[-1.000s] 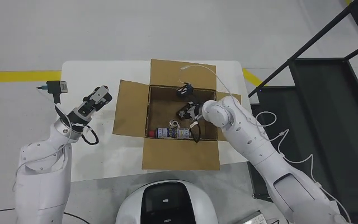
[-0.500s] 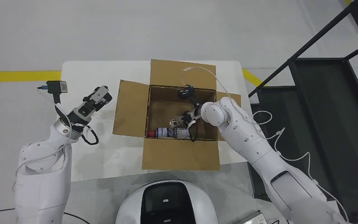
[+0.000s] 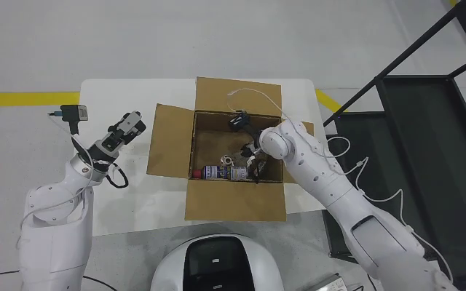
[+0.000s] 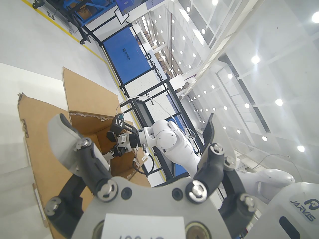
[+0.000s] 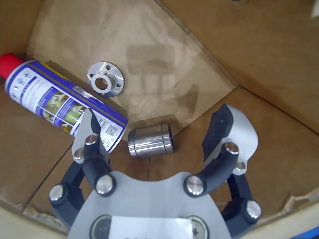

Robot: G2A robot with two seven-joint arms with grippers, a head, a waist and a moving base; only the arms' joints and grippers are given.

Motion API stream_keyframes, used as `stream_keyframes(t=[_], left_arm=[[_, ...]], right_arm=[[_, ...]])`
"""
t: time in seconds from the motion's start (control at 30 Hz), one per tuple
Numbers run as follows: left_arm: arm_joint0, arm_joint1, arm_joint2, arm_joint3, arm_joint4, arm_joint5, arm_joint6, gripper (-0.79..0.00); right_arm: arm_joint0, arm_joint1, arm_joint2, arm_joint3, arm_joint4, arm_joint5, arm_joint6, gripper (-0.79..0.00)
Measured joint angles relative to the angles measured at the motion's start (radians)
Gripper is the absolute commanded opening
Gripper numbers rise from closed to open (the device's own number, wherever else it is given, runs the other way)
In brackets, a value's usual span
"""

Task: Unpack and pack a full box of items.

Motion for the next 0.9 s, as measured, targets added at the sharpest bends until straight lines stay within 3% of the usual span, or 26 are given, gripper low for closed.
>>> stream_keyframes(t=[0.37, 0.73, 0.8, 0.83, 0.9], left_arm=[[0.000, 0.000, 0.000, 0.000, 0.000, 0.000, 0.000, 0.000], [0.016, 0.003, 0.008, -0.022, 0.030, 0.014, 0.046, 0.000], [0.022, 0.005, 0.007, -0.025, 0.040, 0.015, 0.059, 0.000], [0.027, 0.006, 0.006, -0.027, 0.045, 0.014, 0.066, 0.000], [0.034, 0.007, 0.003, -0.032, 0.048, 0.015, 0.076, 0.000]], right_arm=[[-0.085, 0.031, 0.126, -0.099, 0.177, -0.052, 0.068, 0.000], [-0.068, -0.007, 0.019, -0.014, 0.161, -0.010, -0.113, 0.000], [-0.052, -0.017, -0.005, 0.005, 0.165, 0.000, -0.124, -0.083], [-0.041, -0.023, -0.019, 0.018, 0.168, 0.006, -0.126, -0.185], [-0.023, -0.032, -0.038, 0.038, 0.169, 0.016, -0.119, -0.234]])
